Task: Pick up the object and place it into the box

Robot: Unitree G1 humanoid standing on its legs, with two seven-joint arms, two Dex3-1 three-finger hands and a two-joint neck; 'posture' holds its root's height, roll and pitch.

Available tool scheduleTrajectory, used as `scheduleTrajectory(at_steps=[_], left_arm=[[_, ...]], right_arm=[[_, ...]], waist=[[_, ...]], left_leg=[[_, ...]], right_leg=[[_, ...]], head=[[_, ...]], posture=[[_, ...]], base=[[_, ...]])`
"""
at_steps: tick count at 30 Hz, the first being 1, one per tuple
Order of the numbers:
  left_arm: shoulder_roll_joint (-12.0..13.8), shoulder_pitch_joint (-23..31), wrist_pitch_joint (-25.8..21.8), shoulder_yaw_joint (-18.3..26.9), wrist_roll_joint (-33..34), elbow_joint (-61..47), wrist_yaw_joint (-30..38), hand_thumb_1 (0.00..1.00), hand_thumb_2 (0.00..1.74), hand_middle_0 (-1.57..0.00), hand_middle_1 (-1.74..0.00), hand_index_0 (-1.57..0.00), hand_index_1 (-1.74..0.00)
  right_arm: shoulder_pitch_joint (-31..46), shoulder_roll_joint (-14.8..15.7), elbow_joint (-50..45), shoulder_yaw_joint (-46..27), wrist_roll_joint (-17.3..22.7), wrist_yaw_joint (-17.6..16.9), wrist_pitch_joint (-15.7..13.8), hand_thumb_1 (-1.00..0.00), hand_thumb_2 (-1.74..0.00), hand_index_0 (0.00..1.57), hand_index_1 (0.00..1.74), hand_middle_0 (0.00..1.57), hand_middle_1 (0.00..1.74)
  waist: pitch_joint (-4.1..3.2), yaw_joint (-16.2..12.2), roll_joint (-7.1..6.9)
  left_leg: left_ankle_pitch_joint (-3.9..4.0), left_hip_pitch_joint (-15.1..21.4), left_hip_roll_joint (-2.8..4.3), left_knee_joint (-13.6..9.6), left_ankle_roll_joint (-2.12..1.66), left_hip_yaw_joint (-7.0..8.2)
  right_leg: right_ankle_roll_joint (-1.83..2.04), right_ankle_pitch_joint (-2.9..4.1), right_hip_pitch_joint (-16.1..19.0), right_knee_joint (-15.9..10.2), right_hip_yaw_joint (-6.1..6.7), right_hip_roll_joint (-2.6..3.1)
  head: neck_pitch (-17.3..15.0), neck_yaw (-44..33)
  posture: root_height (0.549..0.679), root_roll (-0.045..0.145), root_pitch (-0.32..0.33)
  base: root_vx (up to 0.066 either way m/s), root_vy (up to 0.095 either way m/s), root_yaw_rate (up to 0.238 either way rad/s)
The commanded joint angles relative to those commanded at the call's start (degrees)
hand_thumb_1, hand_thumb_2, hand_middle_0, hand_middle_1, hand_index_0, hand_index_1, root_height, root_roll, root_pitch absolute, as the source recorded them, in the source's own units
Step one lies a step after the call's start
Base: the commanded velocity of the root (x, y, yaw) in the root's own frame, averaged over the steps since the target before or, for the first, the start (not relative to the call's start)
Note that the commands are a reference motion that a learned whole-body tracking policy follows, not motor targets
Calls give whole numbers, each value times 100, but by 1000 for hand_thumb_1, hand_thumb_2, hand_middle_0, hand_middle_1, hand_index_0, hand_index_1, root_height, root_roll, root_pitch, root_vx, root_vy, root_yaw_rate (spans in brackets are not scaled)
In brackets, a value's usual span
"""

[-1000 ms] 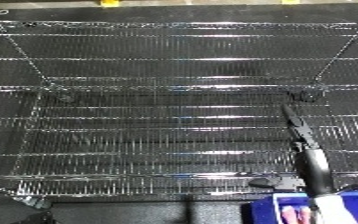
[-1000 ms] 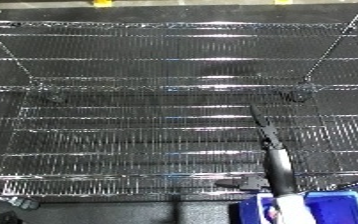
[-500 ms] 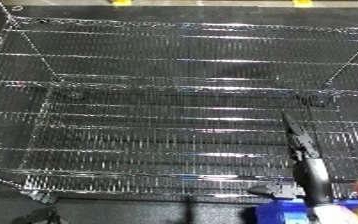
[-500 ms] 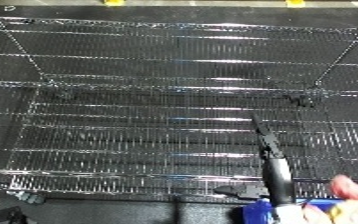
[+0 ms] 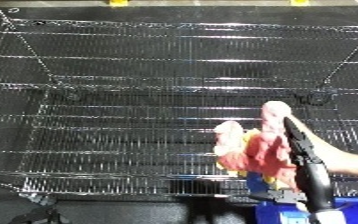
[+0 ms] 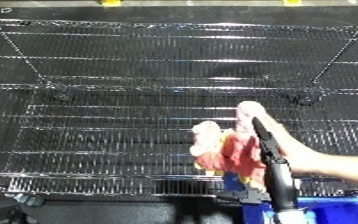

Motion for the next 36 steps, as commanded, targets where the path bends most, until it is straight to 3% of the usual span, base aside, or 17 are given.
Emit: scheduleTrajectory(at_steps=[8,12,16,22,27,33,36], left_arm=[[1,28,12,-9,-9,12,-27,1000,1740,-1570,-1740,-1570,-1740],[22,26,12,-21,-5,11,-46,1000,1740,-1570,-1740,-1570,-1740],[55,35,10,-26,-23,19,-88,1000,1740,-1570,-1740,-1570,-1740],[146,77,3,-56,-95,51,-158,1000,1740,-1570,-1740,-1570,-1740],[232,155,-18,-146,-167,11,-241,1000,1740,-1570,-1740,-1570,-1740],[321,176,-43,-316,-213,-26,-281,1000,1740,-1570,-1740,-1570,-1740],[369,186,-59,-400,-235,-23,-297,1000,1740,-1570,-1740,-1570,-1740]], right_arm=[[-23,-80,2,-38,-134,-27,28,0,0,0,0,0,0],[-117,-250,-1,-21,-383,-30,85,0,0,0,0,0,0],[-311,-596,34,-3,-828,-35,203,0,0,0,0,0,0],[-764,-1376,376,89,-1267,30,394,0,0,0,0,0,0],[-1182,-1972,722,279,-1436,117,505,0,0,0,0,0,0],[-1787,-2391,1046,650,-1549,181,561,0,0,0,0,0,0],[-2110,-2580,1212,900,-1608,236,585,0,0,0,0,0,0]], waist=[[-5,-2,3],[-5,15,-2],[-4,52,-14],[36,134,-52],[68,193,-39],[105,262,9],[124,301,33]], left_leg=[[-8,12,12,10,0,2],[-15,4,15,35,3,-9],[-16,-10,19,55,0,-22],[-18,-50,15,96,-5,-47],[-13,-91,11,115,-11,-63],[-14,-148,-3,145,-10,-80],[-10,-185,-13,160,-11,-82]], right_leg=[[-1,-23,-25,48,15,5],[-6,-22,-45,71,25,7],[-8,-20,-73,99,24,-1],[-11,-8,-127,156,31,-9],[-5,17,-186,184,42,-10],[2,40,-279,222,56,-20],[6,54,-334,237,66,-22]], head=[[-80,162],[-146,221],[-252,396],[-394,675],[-427,805],[-383,937],[-134,1053]], posture=[[642,43,-173],[642,44,-174],[641,43,-175],[640,43,-174],[640,43,-170],[639,44,-162],[639,45,-157]], base=[[13,-13,-5],[14,-15,-15],[23,-22,16],[17,-30,22],[17,-18,0],[19,-11,-5],[15,-3,-13]])
